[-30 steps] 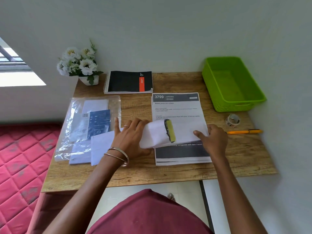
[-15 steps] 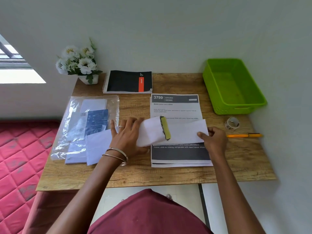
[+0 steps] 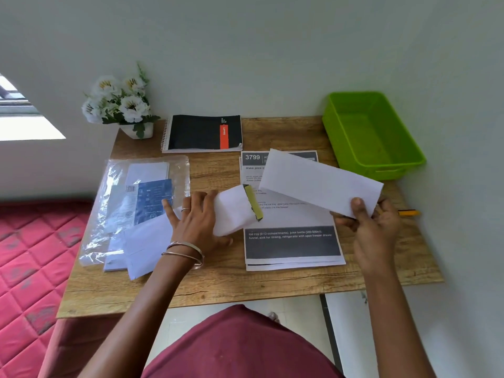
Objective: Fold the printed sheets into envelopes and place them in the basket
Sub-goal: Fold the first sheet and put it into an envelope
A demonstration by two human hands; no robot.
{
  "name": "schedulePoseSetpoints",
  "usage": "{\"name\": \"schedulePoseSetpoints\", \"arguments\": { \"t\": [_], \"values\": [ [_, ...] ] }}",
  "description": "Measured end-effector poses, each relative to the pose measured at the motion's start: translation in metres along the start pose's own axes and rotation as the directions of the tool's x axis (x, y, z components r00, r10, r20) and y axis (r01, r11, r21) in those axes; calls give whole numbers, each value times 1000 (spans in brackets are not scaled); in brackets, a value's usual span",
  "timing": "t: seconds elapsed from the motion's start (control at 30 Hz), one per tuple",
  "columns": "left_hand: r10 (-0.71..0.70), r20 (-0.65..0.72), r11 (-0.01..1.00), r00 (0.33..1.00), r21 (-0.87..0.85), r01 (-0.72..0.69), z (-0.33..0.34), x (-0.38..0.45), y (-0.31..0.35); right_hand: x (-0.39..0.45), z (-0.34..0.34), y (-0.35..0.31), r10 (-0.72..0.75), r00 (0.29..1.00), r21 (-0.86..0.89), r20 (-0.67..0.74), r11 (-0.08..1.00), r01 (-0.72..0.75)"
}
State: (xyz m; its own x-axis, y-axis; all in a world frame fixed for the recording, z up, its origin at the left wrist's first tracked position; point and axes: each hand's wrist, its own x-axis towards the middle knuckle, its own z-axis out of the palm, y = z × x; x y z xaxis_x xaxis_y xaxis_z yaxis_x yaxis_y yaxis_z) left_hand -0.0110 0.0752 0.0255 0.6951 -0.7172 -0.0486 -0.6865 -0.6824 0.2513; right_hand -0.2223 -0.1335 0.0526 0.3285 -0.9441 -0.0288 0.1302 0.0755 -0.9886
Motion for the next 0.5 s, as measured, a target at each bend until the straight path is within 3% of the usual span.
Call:
{"name": "schedulePoseSetpoints", "arguments": {
  "t": [0.2, 0.5],
  "values": [
    [-12, -10, 997, 1000, -70, 12, -2, -2, -3, -11, 9, 16, 79, 995, -51, 62, 996, -76],
    [9, 6, 999, 1000, -46, -9, -4, -5, -10, -12, 8, 10, 80, 986, -129, 146, 990, -61]
  ]
}}
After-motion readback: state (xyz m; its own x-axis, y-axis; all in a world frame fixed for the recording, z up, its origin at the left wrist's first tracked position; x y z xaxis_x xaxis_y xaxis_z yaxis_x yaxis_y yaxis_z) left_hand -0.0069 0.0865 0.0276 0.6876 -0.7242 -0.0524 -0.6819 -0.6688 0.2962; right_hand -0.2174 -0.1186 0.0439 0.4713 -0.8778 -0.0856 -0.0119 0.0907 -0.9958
